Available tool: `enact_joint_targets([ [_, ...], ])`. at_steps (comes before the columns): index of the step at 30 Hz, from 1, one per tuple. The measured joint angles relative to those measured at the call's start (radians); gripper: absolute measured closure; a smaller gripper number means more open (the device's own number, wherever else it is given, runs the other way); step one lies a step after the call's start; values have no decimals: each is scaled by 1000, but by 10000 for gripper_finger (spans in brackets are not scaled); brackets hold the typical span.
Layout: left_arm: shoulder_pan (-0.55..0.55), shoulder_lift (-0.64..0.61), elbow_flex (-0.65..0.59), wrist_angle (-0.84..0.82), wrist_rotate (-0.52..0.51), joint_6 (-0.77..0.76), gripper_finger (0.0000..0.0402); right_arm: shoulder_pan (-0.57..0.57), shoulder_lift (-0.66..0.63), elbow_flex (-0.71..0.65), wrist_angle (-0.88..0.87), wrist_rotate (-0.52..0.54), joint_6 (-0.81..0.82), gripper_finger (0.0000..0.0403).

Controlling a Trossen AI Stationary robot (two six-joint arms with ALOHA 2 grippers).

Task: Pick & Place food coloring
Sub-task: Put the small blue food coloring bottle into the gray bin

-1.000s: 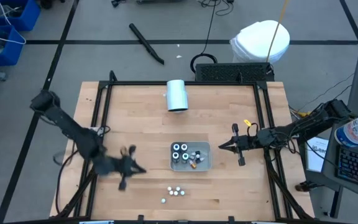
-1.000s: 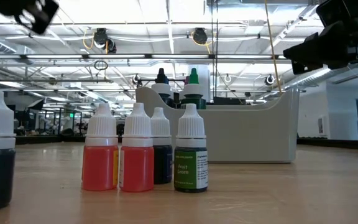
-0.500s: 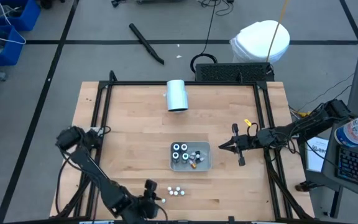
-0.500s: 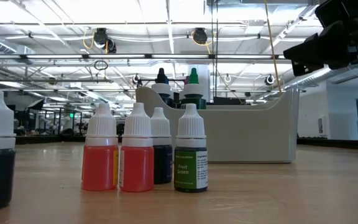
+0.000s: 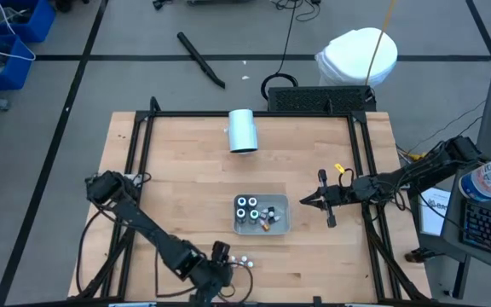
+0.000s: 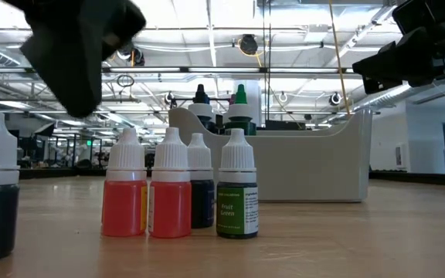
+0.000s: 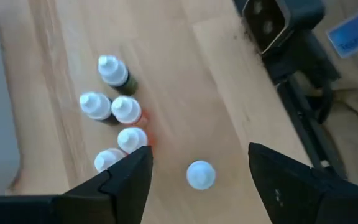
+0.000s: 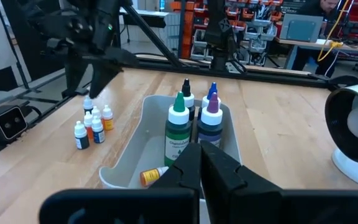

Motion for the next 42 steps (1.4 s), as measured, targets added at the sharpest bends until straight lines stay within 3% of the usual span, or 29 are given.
enact_joint_targets([
  [5, 15, 0, -39, 20, 96, -4, 133, 0, 0, 0, 0, 1, -10, 403],
  [19, 16, 0, -80, 111, 97, -4, 134, 0, 0, 0, 1, 2, -16, 403],
  [31, 18, 0, -80, 112, 88, 6, 208, 0, 0, 0, 1, 2, -21, 403],
  [42, 19, 0, -80, 113, 75, 22, 215, 0, 0, 0, 1, 2, -20, 403],
])
